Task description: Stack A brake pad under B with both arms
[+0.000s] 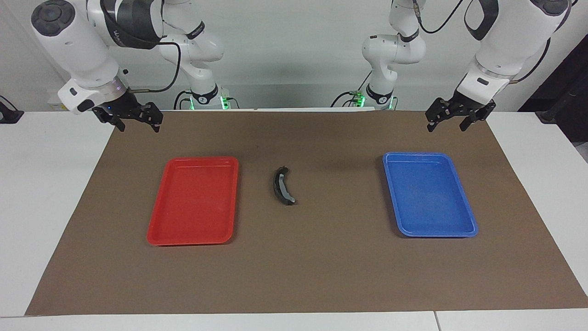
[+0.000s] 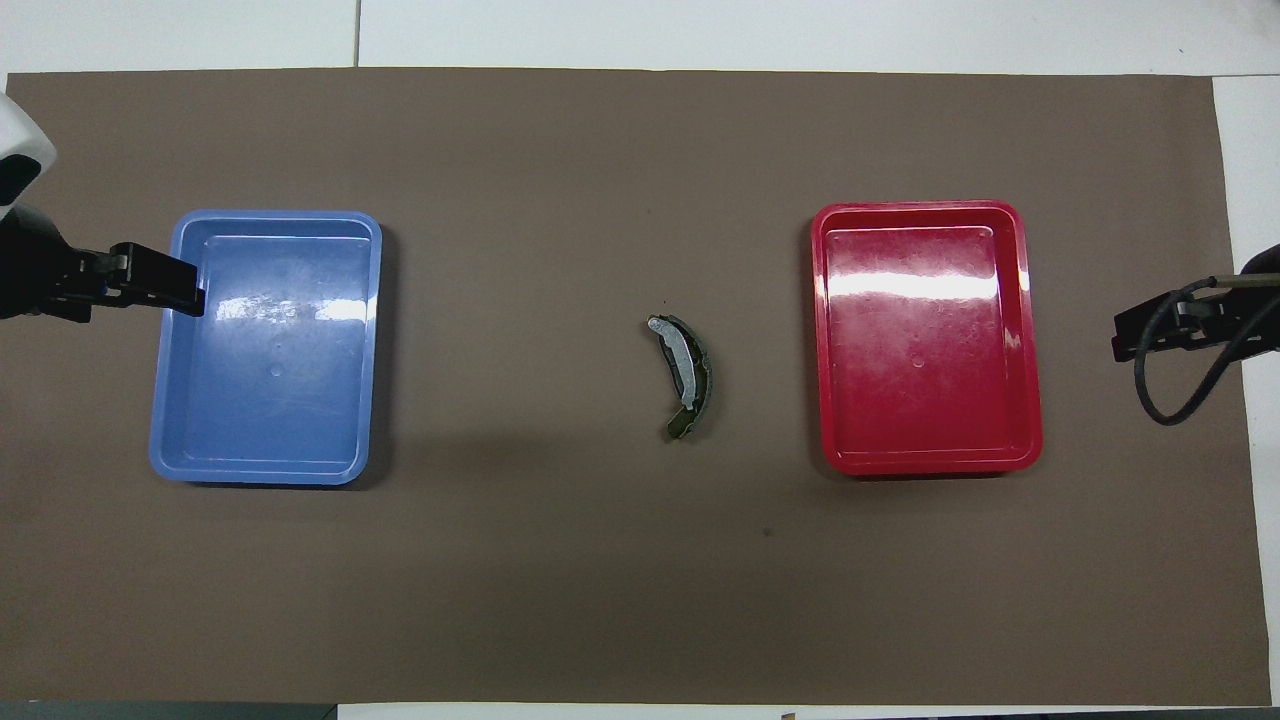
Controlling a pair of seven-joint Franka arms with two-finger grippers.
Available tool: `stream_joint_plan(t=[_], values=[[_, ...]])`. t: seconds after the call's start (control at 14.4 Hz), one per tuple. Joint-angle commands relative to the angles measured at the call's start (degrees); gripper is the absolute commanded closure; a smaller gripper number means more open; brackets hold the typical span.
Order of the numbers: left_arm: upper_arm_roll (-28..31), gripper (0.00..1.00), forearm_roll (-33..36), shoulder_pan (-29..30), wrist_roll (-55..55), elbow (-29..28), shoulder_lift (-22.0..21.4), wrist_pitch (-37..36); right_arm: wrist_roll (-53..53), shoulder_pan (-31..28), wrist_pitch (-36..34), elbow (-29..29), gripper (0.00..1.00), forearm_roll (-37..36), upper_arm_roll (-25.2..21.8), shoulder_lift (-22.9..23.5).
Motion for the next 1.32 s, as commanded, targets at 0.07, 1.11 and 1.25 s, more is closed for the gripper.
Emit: stream_joint_plan(t=[0.07,1.11,1.25], values=[[-0.28,0.00,-0.78,0.78,0.53,-1.58,-1.28,-0.01,-1.42,-0.21,2.65,-1.42,0.00,-1.13,0.08,-0.92],[-0.54,0.00,-0.78,0.78,0.44,-1.84,-1.36,0.25,-1.24,0.15,-0.68,1.66,0.00,0.11,-0.89,-3.03],[-0.54,0.00,-0.78,0.78,0.44,-1.84,-1.36,0.26,-1.33,0.15,-0.68,1.66,0.00,0.11,-0.89,-3.03]])
